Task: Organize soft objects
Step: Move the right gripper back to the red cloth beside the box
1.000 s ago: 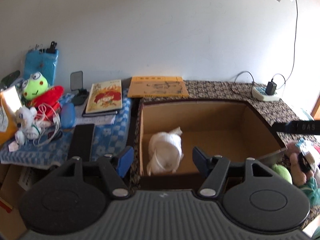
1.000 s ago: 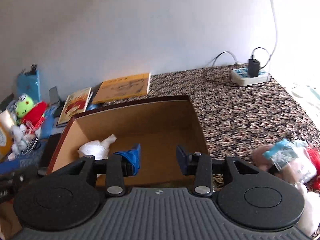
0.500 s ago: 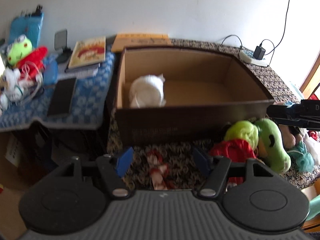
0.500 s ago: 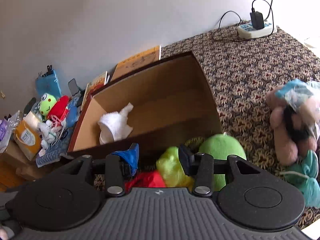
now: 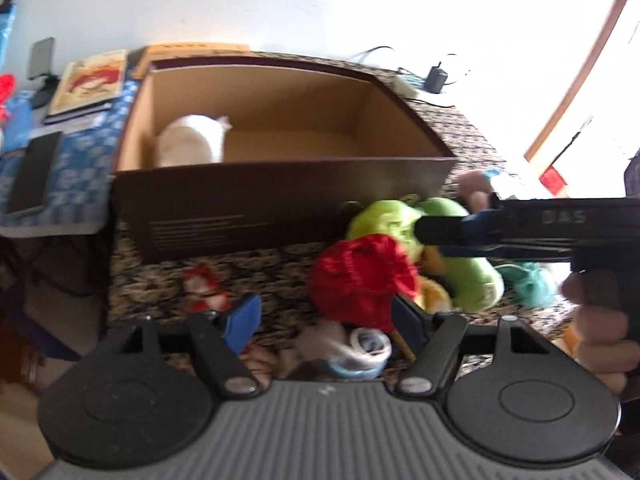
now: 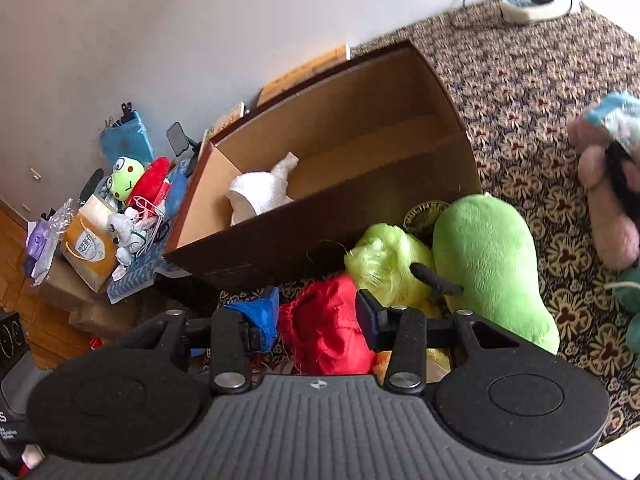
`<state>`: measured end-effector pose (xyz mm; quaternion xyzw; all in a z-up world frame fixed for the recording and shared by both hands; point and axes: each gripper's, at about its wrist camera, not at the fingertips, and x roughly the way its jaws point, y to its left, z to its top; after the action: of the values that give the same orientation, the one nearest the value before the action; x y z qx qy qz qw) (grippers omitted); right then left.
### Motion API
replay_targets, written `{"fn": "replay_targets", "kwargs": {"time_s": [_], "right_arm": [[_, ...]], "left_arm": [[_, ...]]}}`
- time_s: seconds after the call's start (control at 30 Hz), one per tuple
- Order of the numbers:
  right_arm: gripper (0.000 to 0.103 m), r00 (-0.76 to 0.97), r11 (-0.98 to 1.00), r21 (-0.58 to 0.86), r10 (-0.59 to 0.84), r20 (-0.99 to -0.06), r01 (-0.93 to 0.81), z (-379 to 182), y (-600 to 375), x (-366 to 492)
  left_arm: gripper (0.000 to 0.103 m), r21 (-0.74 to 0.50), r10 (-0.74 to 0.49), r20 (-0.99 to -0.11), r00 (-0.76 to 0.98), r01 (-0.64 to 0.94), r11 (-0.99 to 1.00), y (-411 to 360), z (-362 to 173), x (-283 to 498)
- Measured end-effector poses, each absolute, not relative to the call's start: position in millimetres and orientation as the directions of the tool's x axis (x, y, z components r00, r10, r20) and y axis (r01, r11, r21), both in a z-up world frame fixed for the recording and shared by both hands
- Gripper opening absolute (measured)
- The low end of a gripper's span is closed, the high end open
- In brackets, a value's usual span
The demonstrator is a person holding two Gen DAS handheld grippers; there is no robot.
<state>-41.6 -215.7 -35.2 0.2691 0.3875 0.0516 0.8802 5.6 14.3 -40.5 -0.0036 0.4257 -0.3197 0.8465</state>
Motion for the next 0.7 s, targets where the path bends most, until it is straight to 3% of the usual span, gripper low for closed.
{"fn": "replay_targets", "kwargs": {"time_s": [0.1, 0.53, 0.63, 0.7], "right_arm": [[0.026, 0.680, 0.840, 0.525, 0.306, -0.666, 0.136, -39.9, -217.0, -38.8], [0.021, 0.632, 0.835, 0.521, 0.309, -0.710, 0.177, -61.9, -219.8, -29.0], [0.017, 0.622, 0.822, 0.536, 0.322, -0.714, 0.191, -68.1, -222.1, -25.9], [0.014, 0.618, 0.815, 0.548, 0.336, -0.711, 0.187, -70.6, -222.2, -24.7]], "left_arm": [[0.087, -0.298, -0.552, -0.724, 0.414, 0.534, 0.791, 6.6, -46.5, 13.3], [0.087, -0.370, -0.615, -0.720, 0.323, 0.570, 0.733, -18.8, -63.1, 41.3], [0.077, -0.374, -0.625, -0.718, 0.308, 0.587, 0.718, -21.6, -68.4, 41.8], [0.058, -0.381, -0.630, -0.722, 0.286, 0.597, 0.707, -24.7, -71.4, 43.1]]}}
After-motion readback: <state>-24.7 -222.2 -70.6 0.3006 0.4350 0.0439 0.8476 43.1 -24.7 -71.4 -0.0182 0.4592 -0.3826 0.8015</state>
